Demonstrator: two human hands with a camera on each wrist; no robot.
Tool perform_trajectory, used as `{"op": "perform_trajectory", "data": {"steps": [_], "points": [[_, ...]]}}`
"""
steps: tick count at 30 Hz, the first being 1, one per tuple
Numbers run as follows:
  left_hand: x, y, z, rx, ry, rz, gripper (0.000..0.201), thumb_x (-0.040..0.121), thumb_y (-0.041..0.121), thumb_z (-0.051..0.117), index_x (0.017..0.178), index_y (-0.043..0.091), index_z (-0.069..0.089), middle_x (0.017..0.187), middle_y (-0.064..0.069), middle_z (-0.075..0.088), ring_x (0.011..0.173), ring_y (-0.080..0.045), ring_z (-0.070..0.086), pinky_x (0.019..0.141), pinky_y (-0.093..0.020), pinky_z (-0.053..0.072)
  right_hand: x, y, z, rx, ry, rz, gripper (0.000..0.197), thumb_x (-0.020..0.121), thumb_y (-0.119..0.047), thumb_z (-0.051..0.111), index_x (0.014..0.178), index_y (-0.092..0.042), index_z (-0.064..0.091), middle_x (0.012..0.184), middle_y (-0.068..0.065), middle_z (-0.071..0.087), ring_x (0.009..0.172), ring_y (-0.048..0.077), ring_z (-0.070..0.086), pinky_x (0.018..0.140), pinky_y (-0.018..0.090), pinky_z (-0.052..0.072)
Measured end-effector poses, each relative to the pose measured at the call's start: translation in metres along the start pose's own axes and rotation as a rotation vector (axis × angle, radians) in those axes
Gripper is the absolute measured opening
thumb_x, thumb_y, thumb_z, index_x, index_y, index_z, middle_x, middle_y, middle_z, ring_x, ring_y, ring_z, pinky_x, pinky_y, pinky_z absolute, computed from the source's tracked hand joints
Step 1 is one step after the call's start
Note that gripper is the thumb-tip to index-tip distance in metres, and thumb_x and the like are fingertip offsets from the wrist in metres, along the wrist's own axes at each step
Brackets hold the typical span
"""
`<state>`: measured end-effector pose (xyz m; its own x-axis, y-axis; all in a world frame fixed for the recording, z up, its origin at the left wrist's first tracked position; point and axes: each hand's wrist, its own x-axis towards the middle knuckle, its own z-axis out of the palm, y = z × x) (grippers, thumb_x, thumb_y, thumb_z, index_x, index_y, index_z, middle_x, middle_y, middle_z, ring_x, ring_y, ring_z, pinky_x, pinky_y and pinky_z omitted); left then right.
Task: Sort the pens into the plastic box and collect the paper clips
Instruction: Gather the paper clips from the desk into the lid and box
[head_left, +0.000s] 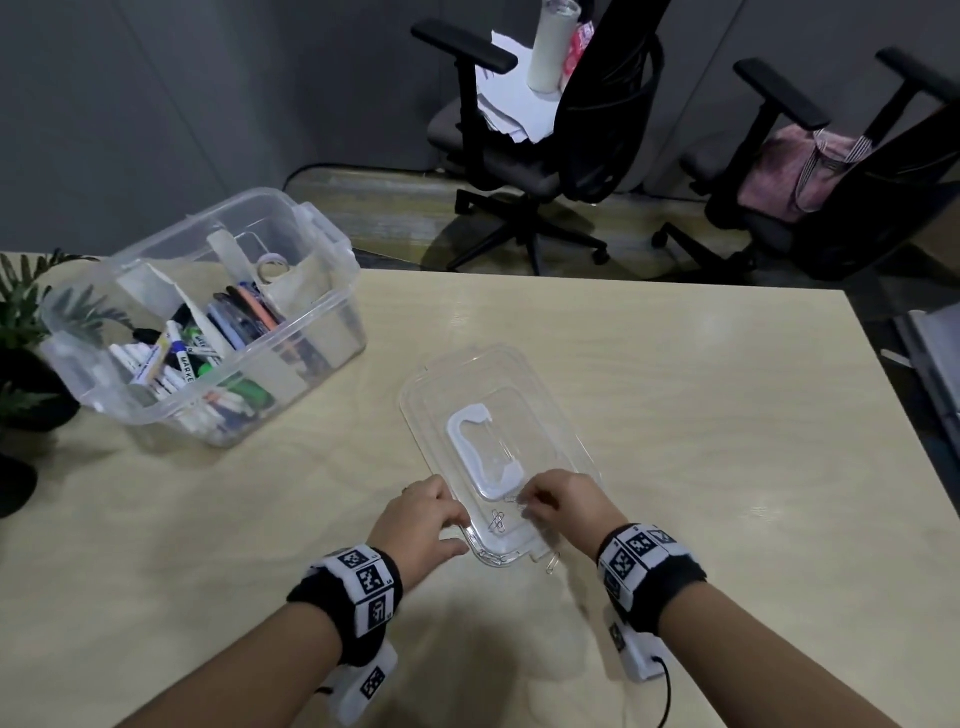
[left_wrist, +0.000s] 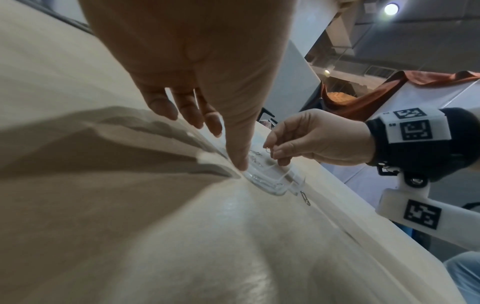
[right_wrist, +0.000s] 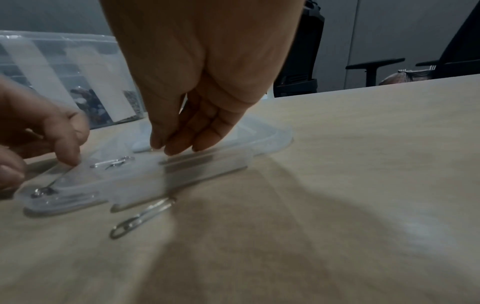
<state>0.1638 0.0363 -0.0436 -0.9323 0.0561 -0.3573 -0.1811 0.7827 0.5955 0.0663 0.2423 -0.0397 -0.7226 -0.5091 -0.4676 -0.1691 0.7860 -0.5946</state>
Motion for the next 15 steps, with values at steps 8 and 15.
{"op": "perform_trajectory", "data": {"steps": [8,15], "points": [[0.0,0.01,0.004,0.103,-0.009,0.037,0.019,0.081,0.039,0.067,0.098,0.031,0.069,0.089,0.015,0.041,0.089,-0.007,0.042,0.081,-0.021,0.035,0.005,0.004,0.009,-0.119,-0.006,-0.021,0.028,0.087,-0.02,0.065,0.114,-0.016,0.067,0.105,0.004,0.063,0.099,0.018,0.058,0.085,0.021,0.039],[0.005,0.013,0.004,0.168,-0.074,0.034,0.017,0.082,0.037,0.067,0.097,0.029,0.068,0.091,0.013,0.04,0.1,-0.012,0.048,0.086,-0.025,0.037,0.009,0.001,0.017,-0.156,0.019,-0.041,0.013,0.087,-0.024,0.064,0.087,-0.011,0.068,0.089,-0.004,0.048,0.081,0.017,0.051,0.074,0.024,0.039]]}}
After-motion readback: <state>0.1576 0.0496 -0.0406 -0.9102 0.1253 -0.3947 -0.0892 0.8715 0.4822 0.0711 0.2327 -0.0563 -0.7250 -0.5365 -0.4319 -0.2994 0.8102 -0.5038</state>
